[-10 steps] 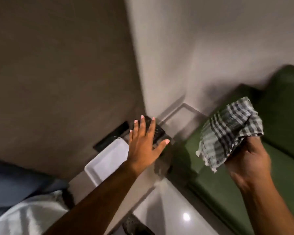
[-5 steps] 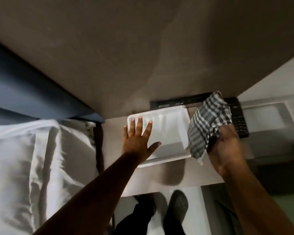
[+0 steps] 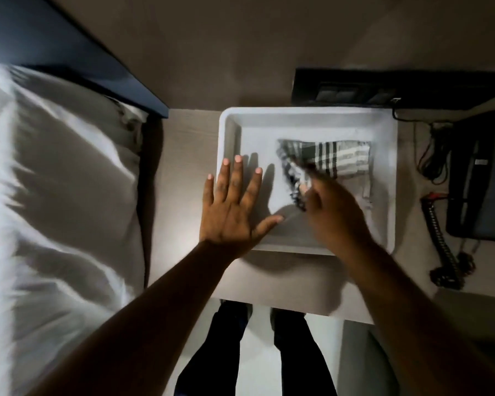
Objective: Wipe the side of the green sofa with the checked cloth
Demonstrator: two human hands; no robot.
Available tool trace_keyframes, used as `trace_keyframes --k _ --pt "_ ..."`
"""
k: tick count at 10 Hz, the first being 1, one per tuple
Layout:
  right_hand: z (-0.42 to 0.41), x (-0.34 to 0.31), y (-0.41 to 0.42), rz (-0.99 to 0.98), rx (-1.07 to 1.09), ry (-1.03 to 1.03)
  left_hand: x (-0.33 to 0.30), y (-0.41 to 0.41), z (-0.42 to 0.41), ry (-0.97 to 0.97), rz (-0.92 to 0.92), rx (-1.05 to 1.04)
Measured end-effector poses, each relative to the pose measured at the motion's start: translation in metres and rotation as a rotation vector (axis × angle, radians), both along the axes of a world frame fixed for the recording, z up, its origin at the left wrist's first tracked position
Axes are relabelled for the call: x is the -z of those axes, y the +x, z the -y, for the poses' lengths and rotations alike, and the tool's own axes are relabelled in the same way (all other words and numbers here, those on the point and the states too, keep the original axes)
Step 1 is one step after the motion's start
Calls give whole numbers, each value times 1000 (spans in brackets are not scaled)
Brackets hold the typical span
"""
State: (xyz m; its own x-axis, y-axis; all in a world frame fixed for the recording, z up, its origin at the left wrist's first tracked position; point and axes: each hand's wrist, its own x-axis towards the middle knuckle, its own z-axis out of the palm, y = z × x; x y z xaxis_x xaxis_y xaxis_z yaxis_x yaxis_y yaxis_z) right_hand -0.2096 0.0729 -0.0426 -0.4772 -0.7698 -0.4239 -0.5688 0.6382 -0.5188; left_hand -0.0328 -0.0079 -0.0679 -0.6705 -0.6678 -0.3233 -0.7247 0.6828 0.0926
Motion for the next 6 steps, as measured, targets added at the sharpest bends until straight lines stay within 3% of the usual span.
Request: trace_keyframes --k 1,3,4,5,6 --pt "-7 16 8 -120 -188 148 3 2 -1 -30 -28 14" --pt "9 26 3 -293 -153 12 6 1 -2 -44 -23 -1" --pt "24 52 2 -375 -257 94 9 4 -3 -68 -62 2" --pt "23 63 6 -386 -271 149 7 2 -2 -65 -72 11" --pt "27 53 3 -190 -173 73 3 3 -2 -55 -100 6"
